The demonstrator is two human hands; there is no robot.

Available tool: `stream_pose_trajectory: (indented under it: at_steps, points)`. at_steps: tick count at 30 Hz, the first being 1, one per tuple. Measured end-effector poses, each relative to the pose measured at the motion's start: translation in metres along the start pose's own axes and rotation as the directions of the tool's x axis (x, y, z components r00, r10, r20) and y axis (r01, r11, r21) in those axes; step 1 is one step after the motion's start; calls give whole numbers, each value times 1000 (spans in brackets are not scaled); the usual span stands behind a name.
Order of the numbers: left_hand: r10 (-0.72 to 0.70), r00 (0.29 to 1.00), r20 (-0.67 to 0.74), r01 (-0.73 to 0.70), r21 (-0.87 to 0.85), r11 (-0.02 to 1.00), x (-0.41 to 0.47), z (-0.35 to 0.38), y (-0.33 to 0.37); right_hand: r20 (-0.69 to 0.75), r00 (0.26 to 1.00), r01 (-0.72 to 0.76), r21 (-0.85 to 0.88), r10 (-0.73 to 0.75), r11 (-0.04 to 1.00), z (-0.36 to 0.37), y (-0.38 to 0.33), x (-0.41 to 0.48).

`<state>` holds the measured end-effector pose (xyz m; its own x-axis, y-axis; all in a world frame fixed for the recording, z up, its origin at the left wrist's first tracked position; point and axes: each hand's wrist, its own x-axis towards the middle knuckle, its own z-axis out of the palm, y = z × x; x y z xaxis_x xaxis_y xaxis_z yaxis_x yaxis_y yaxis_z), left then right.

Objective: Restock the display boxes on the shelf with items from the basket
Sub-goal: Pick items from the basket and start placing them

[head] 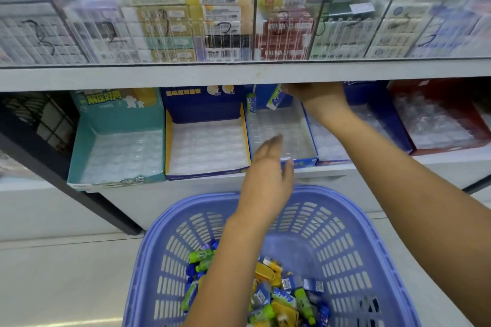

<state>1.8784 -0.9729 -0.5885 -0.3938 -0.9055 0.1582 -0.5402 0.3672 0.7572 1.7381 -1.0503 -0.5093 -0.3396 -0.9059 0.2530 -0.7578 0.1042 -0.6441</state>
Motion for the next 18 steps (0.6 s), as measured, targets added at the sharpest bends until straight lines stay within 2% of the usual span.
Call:
stream_pose_trajectory:
  at_steps: [2,4,11,16,18]
  points:
    - [49,993,111,-68,171,983,-4,6,-3,21,998,65,-15,-64,998,15,6,10]
    - [72,988,137,-104,243,965,-6,8,-6,60,994,87,9,-87,996,30,9,17]
    - [116,986,122,-147,284,948,-7,10,-12,247,968,41,9,-42,999,42,22,41]
    - [129,986,106,-154,286,946,-6,14,-15,359,931,118,-111,-70,987,51,22,41]
    - [130,986,108,-156,282,946,-4,14,-17,351,933,132,-137,-76,982,55,18,38]
